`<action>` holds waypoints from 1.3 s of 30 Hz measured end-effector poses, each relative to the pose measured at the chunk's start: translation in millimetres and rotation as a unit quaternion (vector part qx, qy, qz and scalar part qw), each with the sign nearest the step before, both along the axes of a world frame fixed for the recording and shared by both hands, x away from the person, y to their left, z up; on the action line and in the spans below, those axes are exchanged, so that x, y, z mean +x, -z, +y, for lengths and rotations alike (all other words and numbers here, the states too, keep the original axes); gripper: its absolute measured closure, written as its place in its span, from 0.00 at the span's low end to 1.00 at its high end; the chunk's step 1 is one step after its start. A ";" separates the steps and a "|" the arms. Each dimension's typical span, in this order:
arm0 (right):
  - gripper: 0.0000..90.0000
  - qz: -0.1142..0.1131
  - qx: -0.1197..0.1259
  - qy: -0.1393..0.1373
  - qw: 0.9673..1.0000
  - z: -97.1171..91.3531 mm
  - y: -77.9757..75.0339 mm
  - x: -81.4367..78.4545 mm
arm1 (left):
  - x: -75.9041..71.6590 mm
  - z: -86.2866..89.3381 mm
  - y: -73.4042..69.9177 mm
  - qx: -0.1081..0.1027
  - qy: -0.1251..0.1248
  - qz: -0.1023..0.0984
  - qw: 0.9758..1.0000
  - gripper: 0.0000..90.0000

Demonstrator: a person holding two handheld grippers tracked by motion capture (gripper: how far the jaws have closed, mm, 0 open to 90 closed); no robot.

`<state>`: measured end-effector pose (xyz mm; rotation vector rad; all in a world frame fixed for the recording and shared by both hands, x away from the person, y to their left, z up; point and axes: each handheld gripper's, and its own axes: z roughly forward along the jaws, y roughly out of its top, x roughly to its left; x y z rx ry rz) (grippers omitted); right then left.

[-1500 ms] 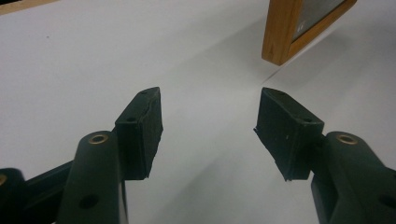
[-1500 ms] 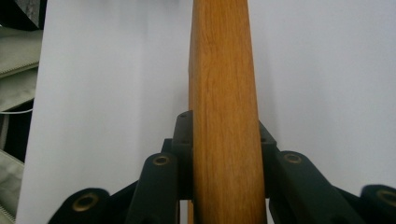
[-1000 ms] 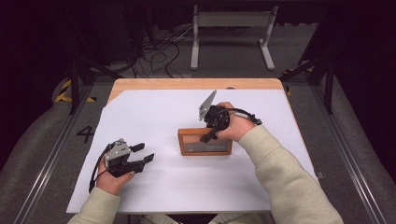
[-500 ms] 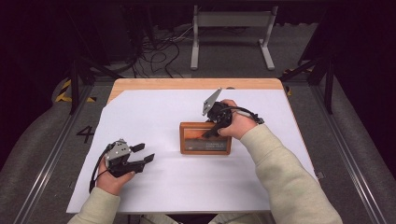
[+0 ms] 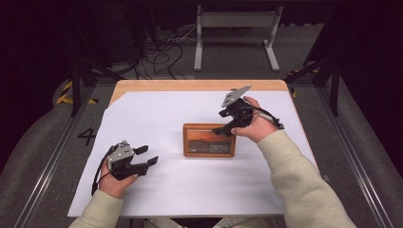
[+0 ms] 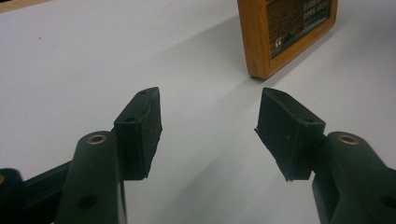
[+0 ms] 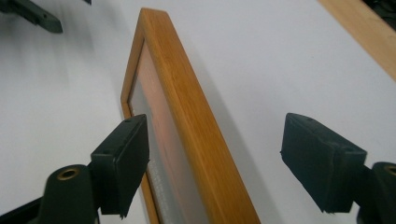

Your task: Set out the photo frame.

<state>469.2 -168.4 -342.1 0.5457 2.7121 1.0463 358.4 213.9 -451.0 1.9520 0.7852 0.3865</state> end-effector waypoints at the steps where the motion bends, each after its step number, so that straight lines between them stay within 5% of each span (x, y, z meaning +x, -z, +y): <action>1: 0.25 -0.001 0.009 0.008 1.000 -5.2 -1.6 -3.5 | -0.2 -1.2 -0.7 -0.008 -0.002 0.005 1.000 0.44; 8: 0.20 -0.022 0.066 0.064 0.996 -47.6 -10.2 -31.2 | -2.4 -1.8 -4.1 -0.018 -0.005 0.007 1.000 0.42; 18: 0.19 -0.049 0.113 0.090 0.988 -81.8 -1.7 -67.8 | -5.0 -4.4 -5.7 -0.018 -0.006 0.002 1.000 0.40; 24: 0.19 -0.058 0.155 0.113 0.980 -99.6 14.1 -90.0 | -10.0 -1.9 -6.2 -0.022 -0.005 0.001 1.000 0.40; 29: 0.19 -0.049 0.173 0.143 0.973 -120.1 41.4 -105.4 | -12.2 1.5 -7.6 -0.031 -0.010 -0.006 0.999 0.40; 34: 0.20 -0.035 0.182 0.174 0.967 -139.8 67.2 -110.2 | -12.7 2.3 -8.3 -0.031 -0.015 -0.010 0.999 0.40; 39: 0.20 -0.039 0.184 0.183 0.965 -144.6 73.1 -108.8 | -10.5 4.4 -6.5 -0.034 -0.019 -0.015 0.999 0.40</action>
